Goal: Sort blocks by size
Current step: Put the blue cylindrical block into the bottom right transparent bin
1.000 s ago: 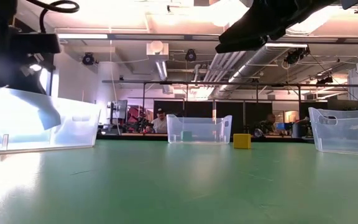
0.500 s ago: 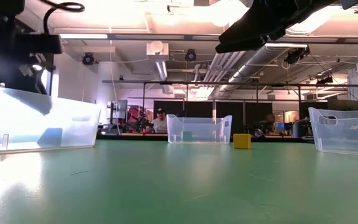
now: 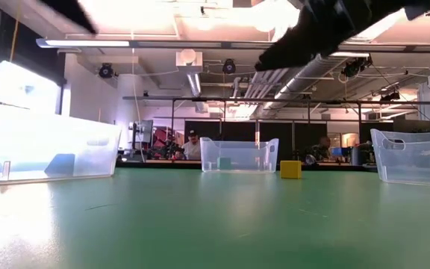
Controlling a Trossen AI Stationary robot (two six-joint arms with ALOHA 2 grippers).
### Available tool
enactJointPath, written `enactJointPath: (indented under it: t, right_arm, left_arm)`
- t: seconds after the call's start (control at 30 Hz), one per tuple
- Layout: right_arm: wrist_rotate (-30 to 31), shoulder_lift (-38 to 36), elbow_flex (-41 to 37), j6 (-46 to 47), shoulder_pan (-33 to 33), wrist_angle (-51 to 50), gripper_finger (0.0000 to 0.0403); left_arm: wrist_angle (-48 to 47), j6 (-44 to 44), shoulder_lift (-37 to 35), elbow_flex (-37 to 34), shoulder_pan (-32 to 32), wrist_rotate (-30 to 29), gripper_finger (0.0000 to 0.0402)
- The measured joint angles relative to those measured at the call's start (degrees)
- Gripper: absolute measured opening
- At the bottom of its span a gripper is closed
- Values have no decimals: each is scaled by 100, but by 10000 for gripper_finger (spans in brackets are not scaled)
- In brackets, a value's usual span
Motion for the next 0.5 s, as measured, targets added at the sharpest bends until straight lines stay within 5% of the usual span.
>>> enactJointPath:
  t: [0.2,0.3,0.5]
  right_arm:
    - [-86,247,-464,-57,-112,1016,248]
    - [-97,255,-564,-162,-204,1201,248]
    - [-171,253,-565,-827,-406,1423,248]
  left_arm:
    - [1122,107,206,32,-589,119,52]
    - [1573,-356,433,35,-795,731,36]
    - [1707,-3297,1059,32,-1168,2643,6]
